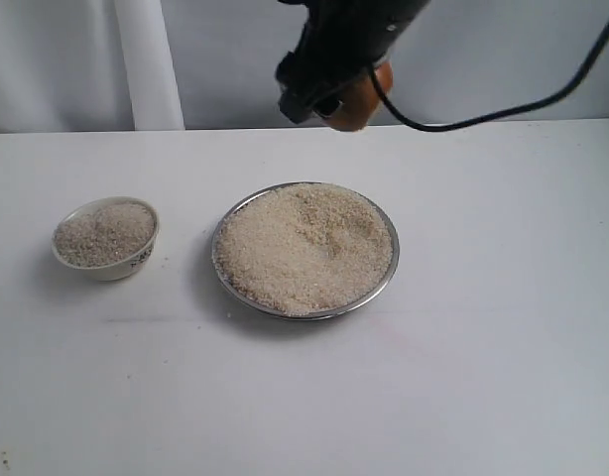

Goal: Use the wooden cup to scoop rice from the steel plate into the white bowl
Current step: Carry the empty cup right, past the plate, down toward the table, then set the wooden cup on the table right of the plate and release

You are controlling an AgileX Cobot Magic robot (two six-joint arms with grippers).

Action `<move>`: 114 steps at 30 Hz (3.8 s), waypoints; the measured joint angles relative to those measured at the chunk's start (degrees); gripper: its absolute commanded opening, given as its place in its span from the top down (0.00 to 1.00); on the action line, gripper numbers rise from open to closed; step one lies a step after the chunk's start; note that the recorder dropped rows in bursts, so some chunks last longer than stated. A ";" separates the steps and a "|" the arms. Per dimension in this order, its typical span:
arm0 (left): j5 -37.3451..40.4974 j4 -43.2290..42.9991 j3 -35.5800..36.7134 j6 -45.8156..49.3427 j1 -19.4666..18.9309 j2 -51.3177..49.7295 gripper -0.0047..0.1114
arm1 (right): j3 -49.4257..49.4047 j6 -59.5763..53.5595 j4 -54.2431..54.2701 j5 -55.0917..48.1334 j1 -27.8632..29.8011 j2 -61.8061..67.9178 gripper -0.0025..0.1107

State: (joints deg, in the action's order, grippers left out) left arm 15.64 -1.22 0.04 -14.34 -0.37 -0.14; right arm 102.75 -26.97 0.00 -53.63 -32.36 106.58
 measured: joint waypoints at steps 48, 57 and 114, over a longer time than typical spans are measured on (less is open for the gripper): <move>0.00 0.00 0.00 0.00 0.00 0.00 0.96 | -82.98 17.15 5.89 108.24 11.72 -15.30 0.98; 0.00 0.00 0.00 0.00 0.00 0.00 0.96 | -82.44 14.77 5.75 120.98 11.72 0.15 0.98; 0.00 0.00 0.00 0.00 0.00 0.00 0.96 | -74.20 12.16 7.62 122.44 11.72 7.42 0.21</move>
State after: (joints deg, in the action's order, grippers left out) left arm 15.64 -1.22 0.04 -14.34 -0.37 -0.14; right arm 28.55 -14.81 7.62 68.81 -20.64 113.99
